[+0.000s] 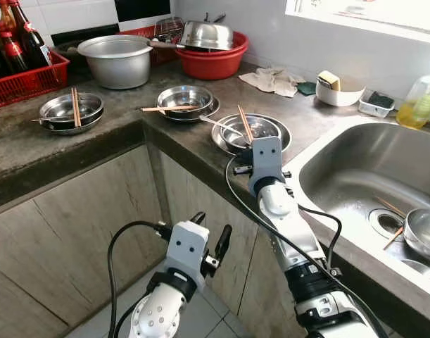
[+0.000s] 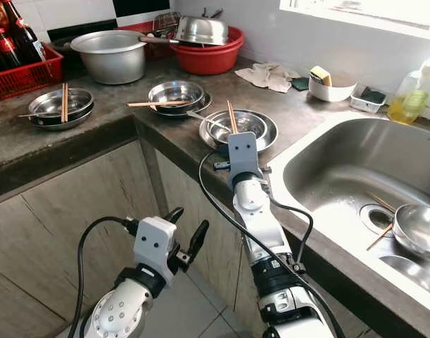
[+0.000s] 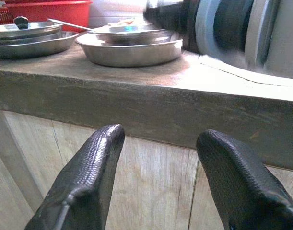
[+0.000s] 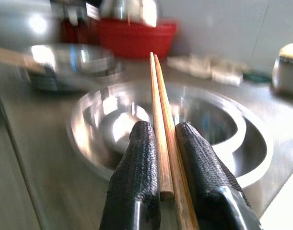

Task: Kitchen organization

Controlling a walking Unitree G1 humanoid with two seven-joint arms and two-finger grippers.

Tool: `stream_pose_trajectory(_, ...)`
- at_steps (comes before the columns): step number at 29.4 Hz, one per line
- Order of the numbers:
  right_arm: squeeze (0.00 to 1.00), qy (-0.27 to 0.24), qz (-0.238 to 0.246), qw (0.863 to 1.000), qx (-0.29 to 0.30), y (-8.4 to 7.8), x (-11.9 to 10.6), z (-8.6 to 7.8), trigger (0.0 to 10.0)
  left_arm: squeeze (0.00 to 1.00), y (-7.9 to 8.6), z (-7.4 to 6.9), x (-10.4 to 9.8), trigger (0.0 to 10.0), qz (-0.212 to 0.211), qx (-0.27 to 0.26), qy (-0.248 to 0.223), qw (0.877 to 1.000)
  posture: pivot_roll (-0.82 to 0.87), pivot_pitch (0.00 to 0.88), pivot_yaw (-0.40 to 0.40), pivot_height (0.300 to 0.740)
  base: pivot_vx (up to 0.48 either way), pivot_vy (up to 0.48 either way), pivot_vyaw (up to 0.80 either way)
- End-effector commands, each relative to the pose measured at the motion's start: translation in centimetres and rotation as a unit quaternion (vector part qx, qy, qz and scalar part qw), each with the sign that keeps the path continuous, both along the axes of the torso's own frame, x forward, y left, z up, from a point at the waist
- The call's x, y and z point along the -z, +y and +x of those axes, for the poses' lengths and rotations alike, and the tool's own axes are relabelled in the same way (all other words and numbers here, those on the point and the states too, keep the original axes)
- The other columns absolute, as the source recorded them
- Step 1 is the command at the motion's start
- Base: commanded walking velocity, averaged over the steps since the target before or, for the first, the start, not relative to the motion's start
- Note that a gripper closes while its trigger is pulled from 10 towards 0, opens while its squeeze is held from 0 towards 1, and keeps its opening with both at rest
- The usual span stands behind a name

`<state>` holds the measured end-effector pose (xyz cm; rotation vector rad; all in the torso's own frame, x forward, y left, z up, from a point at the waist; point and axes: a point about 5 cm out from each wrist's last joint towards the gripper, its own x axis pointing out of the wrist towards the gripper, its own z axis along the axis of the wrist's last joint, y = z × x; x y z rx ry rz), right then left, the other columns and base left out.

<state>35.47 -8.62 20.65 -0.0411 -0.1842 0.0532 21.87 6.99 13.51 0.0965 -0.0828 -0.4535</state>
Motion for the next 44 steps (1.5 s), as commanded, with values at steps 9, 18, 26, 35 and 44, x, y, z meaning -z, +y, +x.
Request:
stream_pose_trajectory(9, 0.00, -0.100, 0.039, 0.994, 0.000, -2.8, -3.1, -3.3, 10.0, 0.00, -0.1, 0.2, -0.3, 10.0, -0.009, 0.006, -0.009, 1.000, 0.00, 0.059, -0.019, 0.740, 0.000, 0.000, 0.00)
stream_pose_trajectory(18, 0.00, -0.072, 0.030, 0.997, 0.026, -5.3, -1.4, -5.8, 10.0, 0.00, 0.0, 0.5, 0.0, 10.0, -0.003, 0.014, -0.007, 1.000, -0.02, 0.048, -0.002, 0.740, 0.000, 0.000, -0.35)
stream_pose_trajectory(26, 0.00, -0.053, 0.022, 0.997, 0.046, -6.2, -0.8, -7.0, 10.0, 0.00, 0.1, 1.1, 0.1, 10.0, 0.014, 0.018, -0.010, 1.000, -0.03, 0.030, 0.008, 0.740, 0.208, -0.204, -0.79)
stream_pose_trajectory(35, 0.00, -0.044, 0.021, 0.998, 0.042, -6.1, -0.6, -7.1, 10.0, 0.00, 0.6, 1.5, 0.2, 10.0, 0.003, 0.004, -0.005, 1.000, -0.03, 0.015, 0.003, 0.740, 0.000, 0.000, -0.78)
stream_pose_trajectory(44, 0.00, -0.033, 0.017, 0.999, 0.033, -5.7, -0.6, -7.2, 10.0, 0.00, 0.6, 1.4, 0.3, 10.0, 0.007, 0.009, -0.008, 1.000, -0.03, 0.013, 0.005, 0.740, 0.000, 0.122, -0.77)
